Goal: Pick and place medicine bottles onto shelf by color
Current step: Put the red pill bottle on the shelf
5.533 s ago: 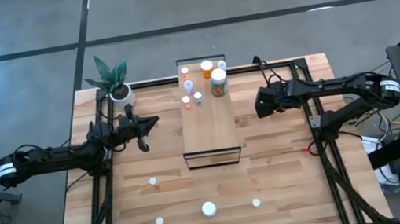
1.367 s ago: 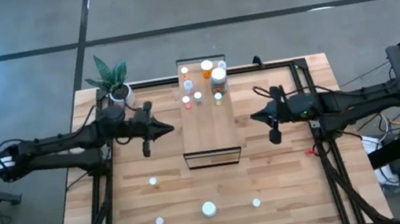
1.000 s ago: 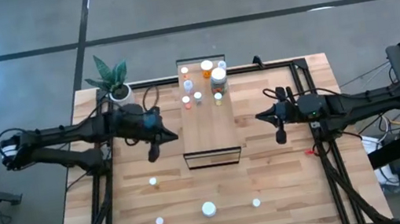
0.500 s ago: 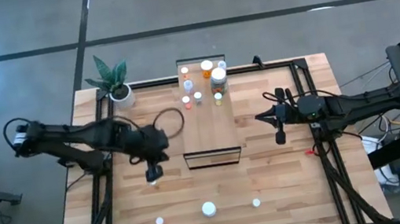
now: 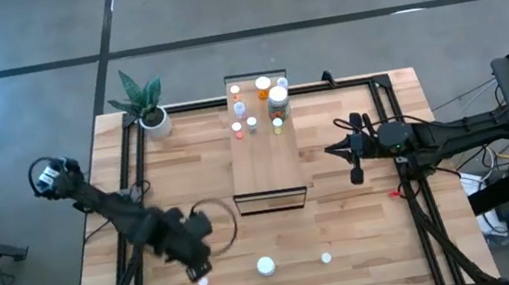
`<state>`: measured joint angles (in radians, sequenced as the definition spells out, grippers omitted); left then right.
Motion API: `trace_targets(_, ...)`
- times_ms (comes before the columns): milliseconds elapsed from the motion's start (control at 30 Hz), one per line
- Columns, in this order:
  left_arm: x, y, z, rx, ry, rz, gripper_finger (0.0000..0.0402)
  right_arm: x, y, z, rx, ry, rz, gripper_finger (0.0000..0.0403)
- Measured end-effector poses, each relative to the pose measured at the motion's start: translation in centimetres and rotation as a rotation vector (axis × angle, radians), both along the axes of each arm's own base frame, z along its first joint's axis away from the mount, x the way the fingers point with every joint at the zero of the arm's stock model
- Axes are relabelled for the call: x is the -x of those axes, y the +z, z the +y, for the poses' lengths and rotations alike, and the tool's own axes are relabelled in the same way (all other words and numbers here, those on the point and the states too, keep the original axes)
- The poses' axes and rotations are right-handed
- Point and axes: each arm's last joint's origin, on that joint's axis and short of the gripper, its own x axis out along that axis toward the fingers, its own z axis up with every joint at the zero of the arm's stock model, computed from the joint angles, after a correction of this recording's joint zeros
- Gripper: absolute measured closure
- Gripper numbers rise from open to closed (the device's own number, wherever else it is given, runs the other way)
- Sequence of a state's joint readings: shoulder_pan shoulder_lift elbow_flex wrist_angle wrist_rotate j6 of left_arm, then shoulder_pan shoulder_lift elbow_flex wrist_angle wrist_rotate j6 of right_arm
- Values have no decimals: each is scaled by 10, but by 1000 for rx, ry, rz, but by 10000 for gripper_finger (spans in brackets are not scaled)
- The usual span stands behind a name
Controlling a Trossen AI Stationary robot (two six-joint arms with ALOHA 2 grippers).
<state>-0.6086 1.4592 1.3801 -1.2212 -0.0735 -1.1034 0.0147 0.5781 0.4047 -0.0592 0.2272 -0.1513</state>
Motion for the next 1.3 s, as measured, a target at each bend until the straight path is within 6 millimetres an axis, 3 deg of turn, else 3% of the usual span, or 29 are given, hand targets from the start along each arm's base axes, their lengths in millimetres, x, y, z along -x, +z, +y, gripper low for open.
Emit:
trace_targets(133,0,-14,-28,-20,9,83,402,0,-6,0,11,4,-10,390)
trace_targets(333,-12,-28,-46,2,12,153,383,0,-14,0,64,21,-46,390)
trace_targets(733,-24,-62,-74,-11,-31,214,223,-1,-11,0,62,22,-61,390)
trace_targets(900,-25,-70,-82,-1,-48,216,180,-1,-11,0,62,22,-61,390)
trace_targets(1300,-26,-89,-89,-86,-60,246,168,-1,-11,0,60,21,-61,390)
